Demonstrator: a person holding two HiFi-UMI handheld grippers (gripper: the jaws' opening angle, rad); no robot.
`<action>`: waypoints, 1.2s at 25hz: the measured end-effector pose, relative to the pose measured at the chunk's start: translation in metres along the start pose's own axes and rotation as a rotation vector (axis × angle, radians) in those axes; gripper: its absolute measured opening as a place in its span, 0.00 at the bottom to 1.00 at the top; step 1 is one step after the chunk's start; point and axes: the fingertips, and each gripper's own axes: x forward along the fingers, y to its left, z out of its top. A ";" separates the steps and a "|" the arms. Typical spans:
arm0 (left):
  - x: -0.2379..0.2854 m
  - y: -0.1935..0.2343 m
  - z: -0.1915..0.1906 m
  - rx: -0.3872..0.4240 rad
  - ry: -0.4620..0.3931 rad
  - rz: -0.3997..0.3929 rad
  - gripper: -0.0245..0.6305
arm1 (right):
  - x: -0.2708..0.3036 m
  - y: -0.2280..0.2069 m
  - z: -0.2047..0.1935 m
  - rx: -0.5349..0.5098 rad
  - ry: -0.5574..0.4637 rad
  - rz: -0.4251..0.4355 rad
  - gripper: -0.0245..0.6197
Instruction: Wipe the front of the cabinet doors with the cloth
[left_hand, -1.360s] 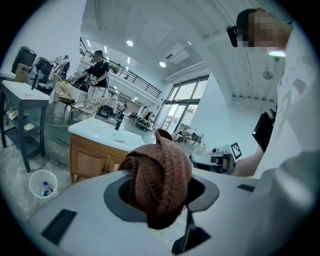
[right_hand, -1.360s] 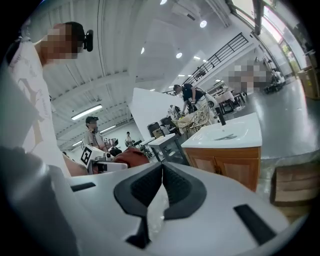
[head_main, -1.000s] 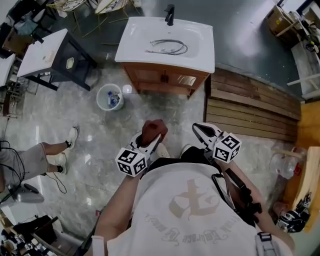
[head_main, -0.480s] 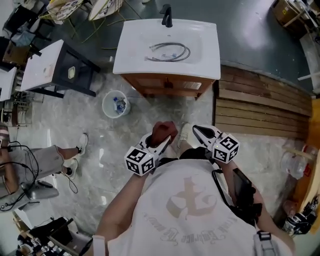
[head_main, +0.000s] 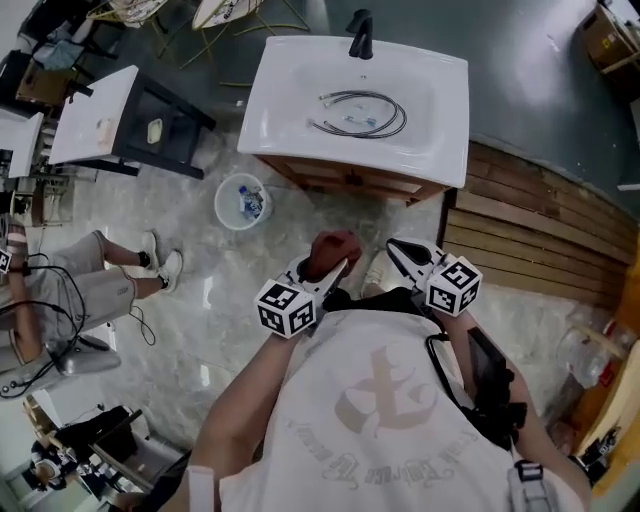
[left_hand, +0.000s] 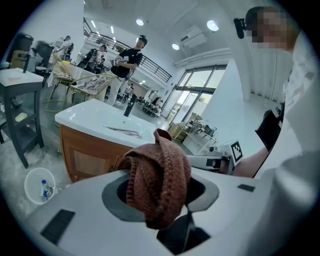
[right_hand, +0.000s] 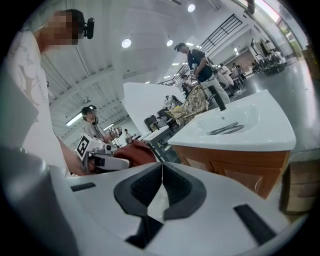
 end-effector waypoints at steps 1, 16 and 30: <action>0.000 0.007 -0.001 -0.016 -0.001 0.015 0.29 | 0.005 -0.003 -0.001 0.002 0.013 0.000 0.06; 0.009 0.166 -0.040 -0.082 0.051 0.187 0.29 | 0.093 -0.005 -0.066 -0.048 0.286 0.030 0.06; 0.019 0.254 -0.045 -0.189 -0.095 0.287 0.29 | 0.128 -0.007 -0.121 -0.087 0.456 0.026 0.06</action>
